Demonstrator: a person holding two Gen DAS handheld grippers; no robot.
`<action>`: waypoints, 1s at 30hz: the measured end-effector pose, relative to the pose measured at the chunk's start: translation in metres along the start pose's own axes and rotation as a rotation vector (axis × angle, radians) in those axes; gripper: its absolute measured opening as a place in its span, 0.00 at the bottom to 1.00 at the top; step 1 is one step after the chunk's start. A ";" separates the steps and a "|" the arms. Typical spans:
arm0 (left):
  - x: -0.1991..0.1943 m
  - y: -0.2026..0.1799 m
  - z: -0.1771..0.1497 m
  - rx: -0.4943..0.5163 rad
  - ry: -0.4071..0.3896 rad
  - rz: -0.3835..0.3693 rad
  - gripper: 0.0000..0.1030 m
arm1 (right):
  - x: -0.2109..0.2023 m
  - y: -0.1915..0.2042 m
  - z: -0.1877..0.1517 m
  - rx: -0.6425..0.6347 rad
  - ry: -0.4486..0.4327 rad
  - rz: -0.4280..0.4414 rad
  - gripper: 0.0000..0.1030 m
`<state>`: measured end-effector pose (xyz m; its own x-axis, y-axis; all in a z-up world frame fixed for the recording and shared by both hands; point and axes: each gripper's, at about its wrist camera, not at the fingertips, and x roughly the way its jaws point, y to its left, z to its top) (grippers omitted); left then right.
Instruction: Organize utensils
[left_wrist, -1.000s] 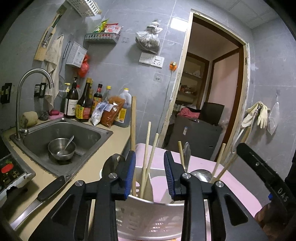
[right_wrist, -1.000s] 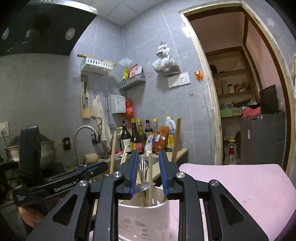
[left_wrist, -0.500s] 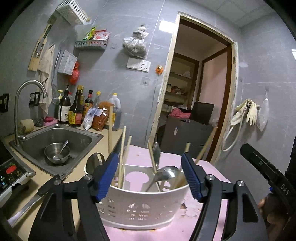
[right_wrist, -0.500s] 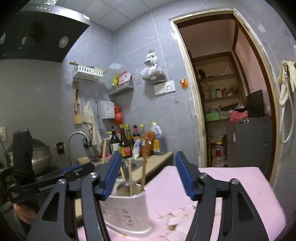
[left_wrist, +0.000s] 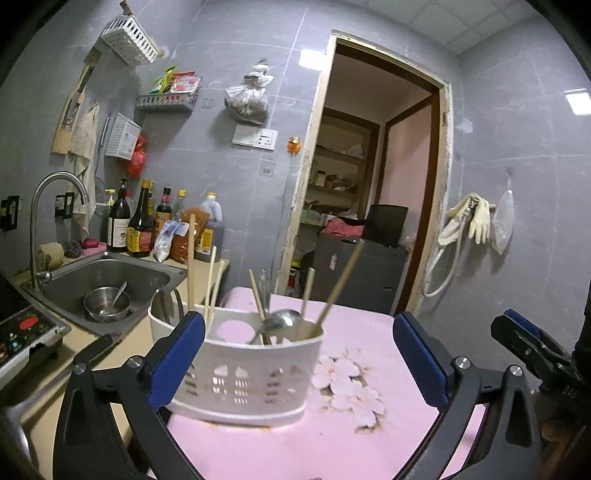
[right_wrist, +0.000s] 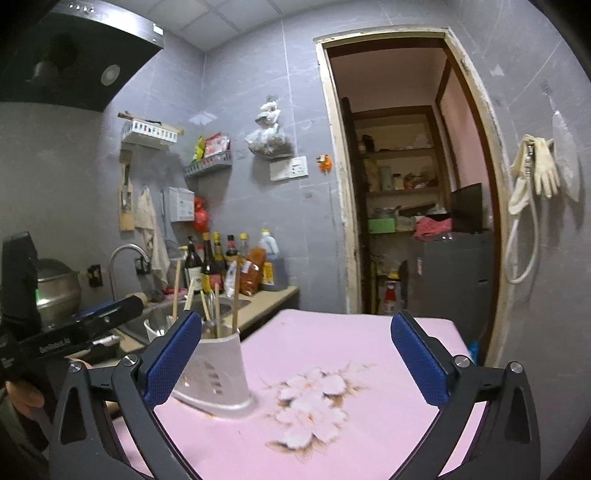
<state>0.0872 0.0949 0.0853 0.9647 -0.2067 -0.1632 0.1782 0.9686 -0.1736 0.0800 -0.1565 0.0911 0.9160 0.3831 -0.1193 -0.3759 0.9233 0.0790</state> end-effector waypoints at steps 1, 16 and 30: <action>-0.002 -0.003 -0.003 0.007 0.003 0.006 0.97 | -0.005 0.000 -0.002 -0.003 0.002 -0.011 1.00; -0.034 -0.019 -0.056 0.027 0.048 0.144 0.97 | -0.063 0.000 -0.044 -0.017 0.018 -0.201 1.00; -0.061 -0.035 -0.086 0.064 -0.003 0.182 0.97 | -0.082 -0.001 -0.066 -0.051 0.013 -0.295 1.00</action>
<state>0.0056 0.0620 0.0180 0.9828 -0.0269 -0.1830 0.0124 0.9967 -0.0796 -0.0036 -0.1869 0.0356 0.9849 0.0985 -0.1426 -0.1010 0.9948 -0.0105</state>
